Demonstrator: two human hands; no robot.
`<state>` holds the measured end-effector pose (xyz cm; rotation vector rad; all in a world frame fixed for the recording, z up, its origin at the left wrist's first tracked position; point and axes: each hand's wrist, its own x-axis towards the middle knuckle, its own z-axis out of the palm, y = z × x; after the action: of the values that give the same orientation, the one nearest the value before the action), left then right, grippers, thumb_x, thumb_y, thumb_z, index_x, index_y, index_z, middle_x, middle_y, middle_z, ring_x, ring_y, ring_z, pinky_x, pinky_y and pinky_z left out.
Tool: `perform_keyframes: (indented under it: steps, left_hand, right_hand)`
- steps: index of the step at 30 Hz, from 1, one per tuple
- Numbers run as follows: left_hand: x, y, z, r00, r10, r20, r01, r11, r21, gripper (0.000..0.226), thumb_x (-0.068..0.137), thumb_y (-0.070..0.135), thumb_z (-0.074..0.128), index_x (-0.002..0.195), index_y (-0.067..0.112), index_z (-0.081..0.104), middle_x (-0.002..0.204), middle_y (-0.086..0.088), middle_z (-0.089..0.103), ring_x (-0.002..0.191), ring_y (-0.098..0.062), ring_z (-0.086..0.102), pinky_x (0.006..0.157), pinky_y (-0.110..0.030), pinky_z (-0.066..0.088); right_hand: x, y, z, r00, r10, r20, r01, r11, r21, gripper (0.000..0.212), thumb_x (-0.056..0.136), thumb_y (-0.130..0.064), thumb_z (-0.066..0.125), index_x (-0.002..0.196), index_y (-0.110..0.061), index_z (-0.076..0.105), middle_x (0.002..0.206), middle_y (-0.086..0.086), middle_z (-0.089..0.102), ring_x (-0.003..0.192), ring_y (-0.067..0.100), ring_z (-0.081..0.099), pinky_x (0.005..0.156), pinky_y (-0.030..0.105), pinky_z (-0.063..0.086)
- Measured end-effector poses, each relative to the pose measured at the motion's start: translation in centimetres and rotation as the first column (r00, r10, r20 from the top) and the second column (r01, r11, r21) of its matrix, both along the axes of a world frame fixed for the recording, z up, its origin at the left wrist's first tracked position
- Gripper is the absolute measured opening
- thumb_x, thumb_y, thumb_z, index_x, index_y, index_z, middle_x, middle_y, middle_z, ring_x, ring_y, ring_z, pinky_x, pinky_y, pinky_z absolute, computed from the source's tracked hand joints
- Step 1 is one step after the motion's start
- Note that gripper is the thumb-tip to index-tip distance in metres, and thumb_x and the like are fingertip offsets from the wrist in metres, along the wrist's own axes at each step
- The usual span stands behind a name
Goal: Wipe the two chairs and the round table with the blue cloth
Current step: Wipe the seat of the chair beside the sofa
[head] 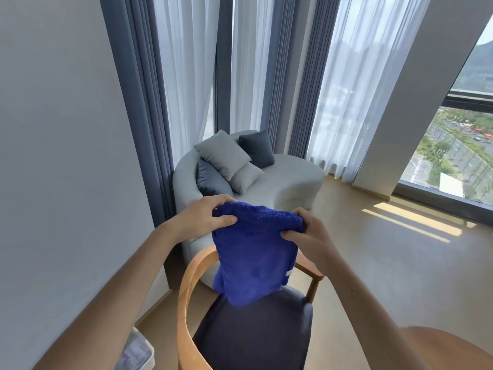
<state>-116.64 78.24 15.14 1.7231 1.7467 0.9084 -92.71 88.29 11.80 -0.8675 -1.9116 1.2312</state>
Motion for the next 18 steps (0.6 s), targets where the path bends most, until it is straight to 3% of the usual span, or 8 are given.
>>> perform_keyframes:
  steps: [2,4,7,10,15,18]
  left_hand:
    - [0.1,0.2,-0.2,1.0,0.018,0.016,-0.019,1.0,0.024,0.027,0.094,0.027,0.061,0.121,0.024,0.061,0.112,0.0,0.063,0.105,-0.018,0.061,0.095,-0.043,0.05]
    - [0.2,0.4,-0.2,0.998,0.059,-0.019,-0.057,0.993,0.099,0.023,0.095,0.023,0.06,0.117,0.024,0.063,0.11,0.001,0.061,0.104,-0.019,0.06,0.096,-0.044,0.048]
    - [0.4,0.5,0.0,0.997,0.071,-0.028,-0.065,0.983,0.17,0.015,0.096,0.019,0.058,0.104,0.031,0.063,0.097,0.009,0.066,0.093,-0.011,0.062,0.089,-0.041,0.052]
    - [0.5,0.6,0.0,0.998,0.059,-0.03,-0.053,0.984,0.169,0.011,0.097,0.021,0.056,0.102,0.03,0.061,0.091,0.011,0.067,0.086,-0.009,0.063,0.084,-0.038,0.053]
    - [0.8,1.0,0.3,0.997,0.04,-0.07,-0.026,0.981,0.194,0.009,0.095,0.023,0.059,0.104,0.025,0.062,0.091,0.007,0.067,0.084,-0.01,0.062,0.079,-0.035,0.054]
    - [1.1,1.2,0.5,0.997,0.038,-0.071,-0.022,0.976,0.216,0.008,0.094,0.023,0.061,0.101,0.024,0.063,0.086,0.007,0.066,0.077,-0.007,0.06,0.073,-0.029,0.052]
  right_hand:
    - [0.1,0.2,0.2,1.0,0.004,-0.008,-0.004,1.0,-0.012,0.023,0.077,0.01,0.061,0.083,-0.012,0.059,0.068,-0.01,0.059,0.062,0.001,0.053,0.057,0.015,0.044]
    - [0.2,0.3,0.1,0.999,0.016,-0.032,-0.017,0.999,-0.045,0.022,0.08,0.01,0.063,0.088,-0.01,0.058,0.072,-0.008,0.061,0.064,0.001,0.056,0.057,0.015,0.047]
    - [0.4,0.3,0.2,0.996,0.03,-0.085,-0.038,0.995,-0.089,0.022,0.083,0.01,0.063,0.099,-0.004,0.06,0.084,0.001,0.067,0.077,0.008,0.062,0.067,0.022,0.053]
    - [0.3,0.3,0.6,0.994,0.033,-0.107,-0.041,0.996,-0.079,0.029,0.082,0.014,0.06,0.104,-0.004,0.064,0.095,0.014,0.068,0.086,0.016,0.063,0.078,0.034,0.054]
    - [0.4,0.5,0.9,0.991,0.04,-0.128,-0.053,0.993,-0.106,0.032,0.075,0.02,0.055,0.105,0.008,0.057,0.09,0.014,0.062,0.084,0.023,0.058,0.071,0.035,0.051]
    - [0.3,0.6,1.4,0.988,0.066,-0.143,-0.079,0.993,-0.087,0.044,0.065,0.009,0.058,0.106,-0.003,0.057,0.09,0.01,0.061,0.08,0.016,0.057,0.068,0.032,0.049]
